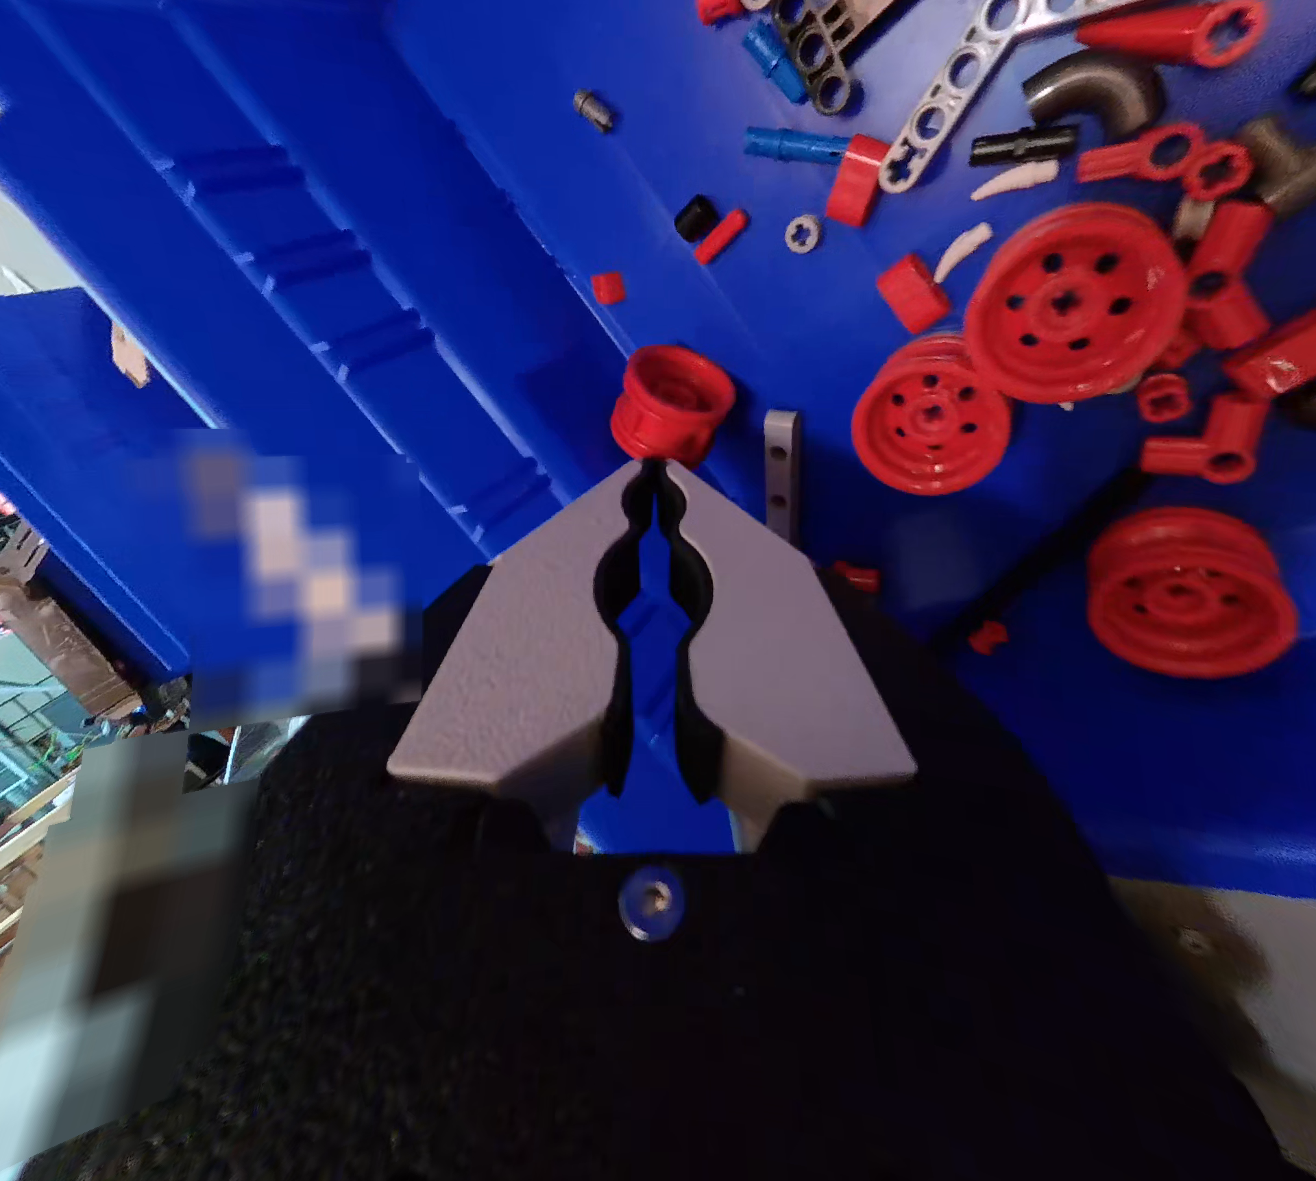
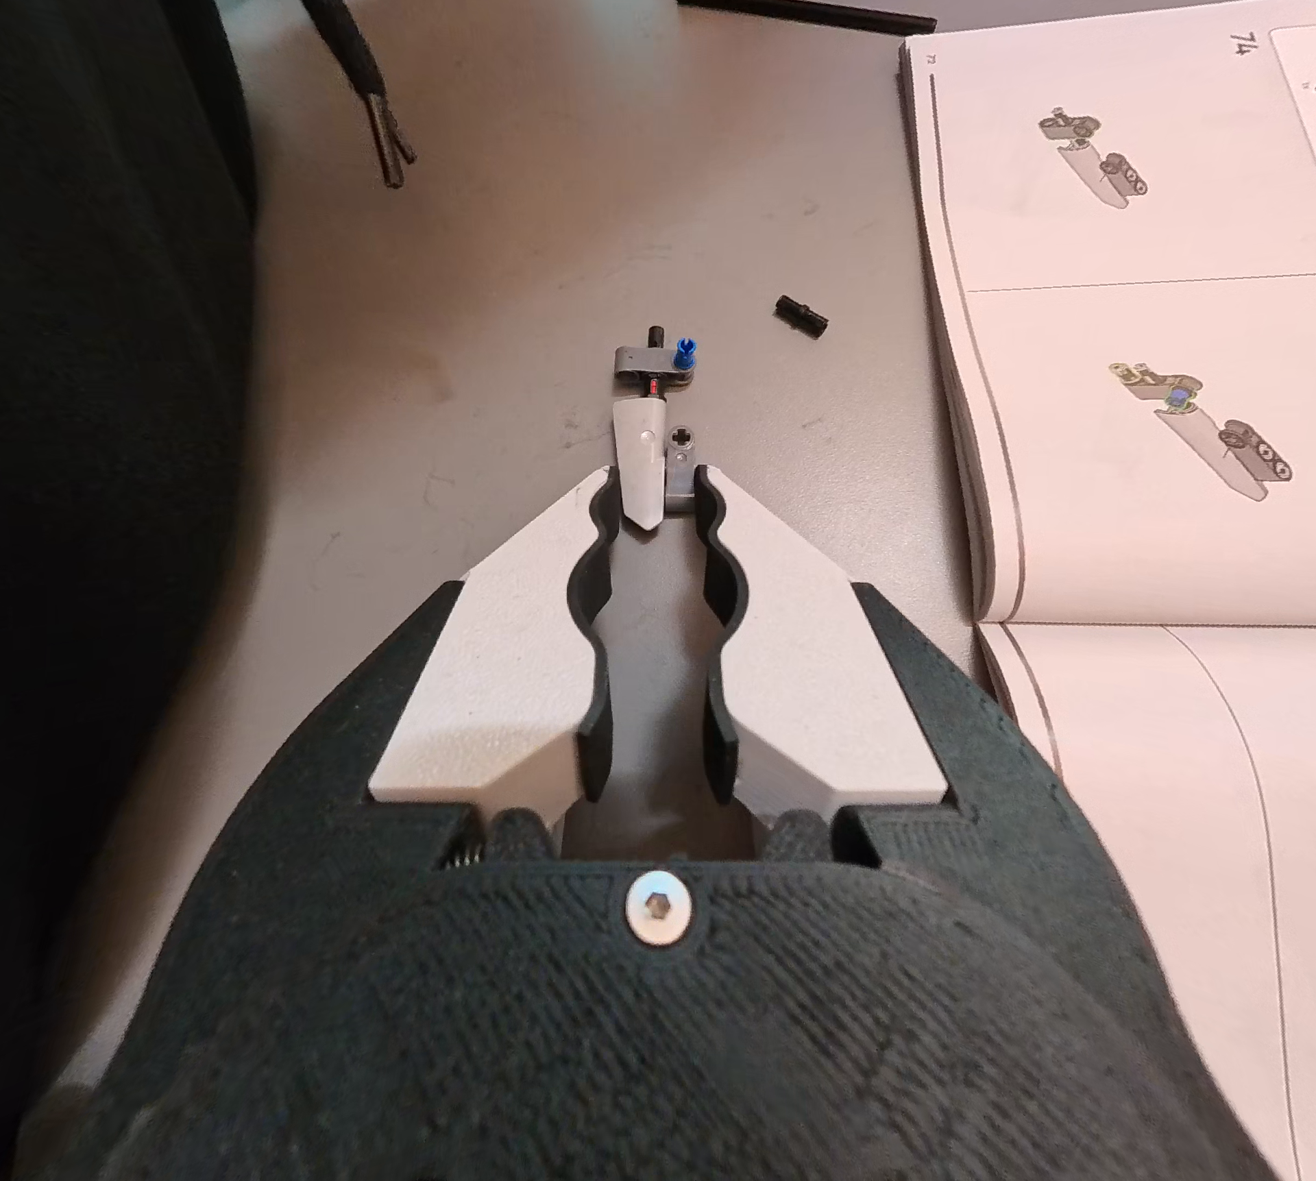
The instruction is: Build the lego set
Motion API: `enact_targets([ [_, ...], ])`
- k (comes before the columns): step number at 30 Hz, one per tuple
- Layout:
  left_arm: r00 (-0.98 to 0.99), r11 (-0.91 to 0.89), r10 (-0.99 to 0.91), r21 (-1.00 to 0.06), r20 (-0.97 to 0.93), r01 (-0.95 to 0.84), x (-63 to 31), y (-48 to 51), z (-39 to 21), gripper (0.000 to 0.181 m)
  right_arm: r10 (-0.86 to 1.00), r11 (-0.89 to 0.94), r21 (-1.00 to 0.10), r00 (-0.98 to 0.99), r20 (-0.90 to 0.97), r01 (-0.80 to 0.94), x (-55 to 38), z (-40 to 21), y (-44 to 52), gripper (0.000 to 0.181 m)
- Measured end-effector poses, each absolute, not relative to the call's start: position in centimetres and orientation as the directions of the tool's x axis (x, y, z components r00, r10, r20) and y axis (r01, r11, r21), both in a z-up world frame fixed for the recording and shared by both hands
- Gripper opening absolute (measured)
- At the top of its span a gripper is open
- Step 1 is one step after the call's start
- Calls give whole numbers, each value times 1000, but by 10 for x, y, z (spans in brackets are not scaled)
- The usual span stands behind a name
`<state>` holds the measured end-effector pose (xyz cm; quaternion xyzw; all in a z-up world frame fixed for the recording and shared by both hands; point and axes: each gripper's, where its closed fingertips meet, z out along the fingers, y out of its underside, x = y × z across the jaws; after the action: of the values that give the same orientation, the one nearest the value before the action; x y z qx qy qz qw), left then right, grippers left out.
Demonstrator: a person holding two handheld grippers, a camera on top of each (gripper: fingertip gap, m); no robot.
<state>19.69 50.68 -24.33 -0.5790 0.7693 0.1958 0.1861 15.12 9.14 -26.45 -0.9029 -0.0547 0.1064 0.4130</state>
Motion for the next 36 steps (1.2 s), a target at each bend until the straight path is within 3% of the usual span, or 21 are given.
enact_targets([
  [4,-320,333,-913,-7,-252,-943,202,463,-260,0,187,-653,-757,971,-149,10,151,-265,91,19],
  [6,-317,344,-890,-27,-327,-939,209,472,-252,0,187,-653,-757,972,-145,12,151,-265,92,19],
  [12,-88,192,-954,-362,-285,-912,232,489,-201,0,187,-653,-758,972,-142,15,151,-265,92,19],
  [15,-2,135,-958,-443,-288,-886,230,505,-180,0,187,-653,-757,972,-145,13,151,-265,92,19],
  [36,19,131,-940,-414,-340,-901,222,520,-179,0,187,-653,-757,971,-146,12,151,-265,92,19],
])
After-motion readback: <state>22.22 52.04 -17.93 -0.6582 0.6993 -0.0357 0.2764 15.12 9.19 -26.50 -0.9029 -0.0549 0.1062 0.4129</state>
